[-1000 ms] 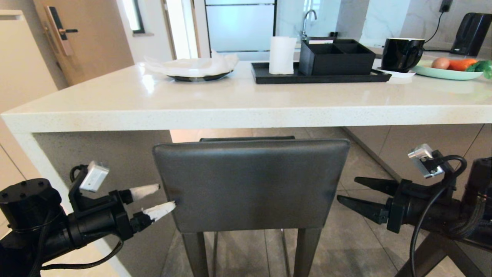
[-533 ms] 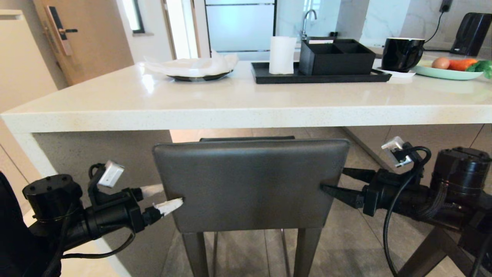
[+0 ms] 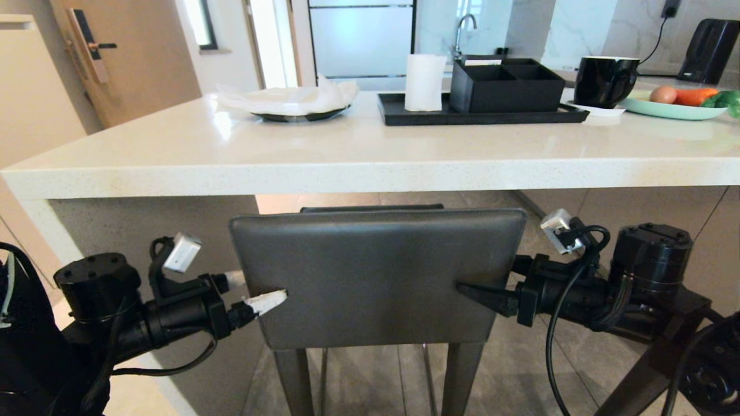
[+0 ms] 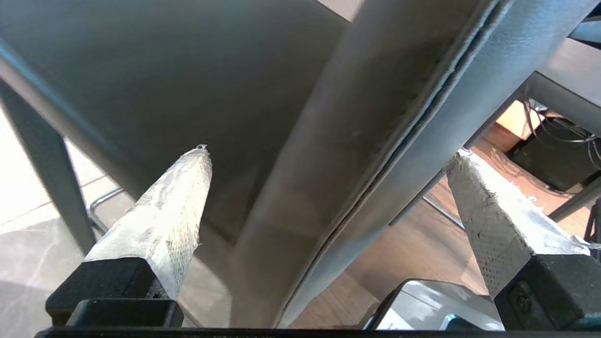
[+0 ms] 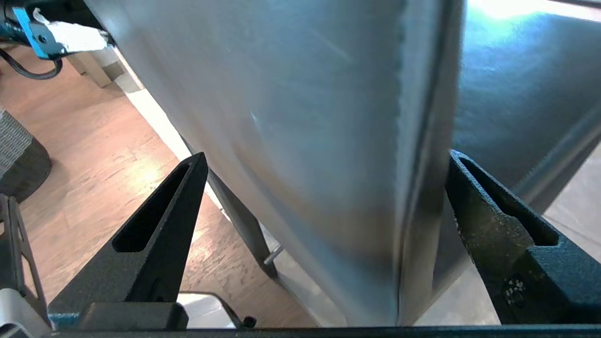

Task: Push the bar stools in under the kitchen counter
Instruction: Pull the gray chair out from under the dining table

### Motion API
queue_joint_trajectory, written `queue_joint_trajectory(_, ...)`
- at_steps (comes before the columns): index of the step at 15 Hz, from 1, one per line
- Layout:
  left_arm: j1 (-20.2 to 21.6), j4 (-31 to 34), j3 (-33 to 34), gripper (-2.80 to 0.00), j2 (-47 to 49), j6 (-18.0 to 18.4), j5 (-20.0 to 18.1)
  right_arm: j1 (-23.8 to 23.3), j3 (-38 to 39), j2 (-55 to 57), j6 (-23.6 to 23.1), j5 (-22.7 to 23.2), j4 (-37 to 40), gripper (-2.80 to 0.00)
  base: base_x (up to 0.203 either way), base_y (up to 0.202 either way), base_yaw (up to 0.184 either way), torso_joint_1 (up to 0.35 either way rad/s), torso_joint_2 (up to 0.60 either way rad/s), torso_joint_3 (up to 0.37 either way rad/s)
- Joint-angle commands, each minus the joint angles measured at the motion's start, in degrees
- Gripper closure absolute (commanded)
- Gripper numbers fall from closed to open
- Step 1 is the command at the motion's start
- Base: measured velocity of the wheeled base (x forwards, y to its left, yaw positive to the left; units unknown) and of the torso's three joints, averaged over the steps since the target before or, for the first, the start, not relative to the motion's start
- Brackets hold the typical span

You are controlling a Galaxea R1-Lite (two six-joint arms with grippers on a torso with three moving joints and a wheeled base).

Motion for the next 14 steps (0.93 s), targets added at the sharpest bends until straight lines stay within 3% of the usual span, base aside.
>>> queue_joint_trajectory(1, -1.66, -0.52, -0.27, -2.8, -0.11, -0.62, -0.14, 0.22, -0.29, 1.14, 0.07, 0.19, -0.67, -2.8, 0.0, 0.0, 0.0, 0.0, 0.0, 0.0)
queue_joint_trajectory(8, -4.85, -0.51, -0.79, -2.8, -0.06, -0.64, 1.37, 0.31, -0.39, 1.45, 0.1, 0.01, -0.85, -2.8, -0.01, 0.0, 0.0, 0.001, 0.0, 0.0)
queue_joint_trajectory(14, -5.82, -0.51, -0.71, -2.8, -1.0, -0.87, 1.45, 0.93, -0.39, 1.47, 0.12, -0.25, -0.85, -2.8, -0.187, 0.0, -0.002, 0.001, 0.0, 0.003)
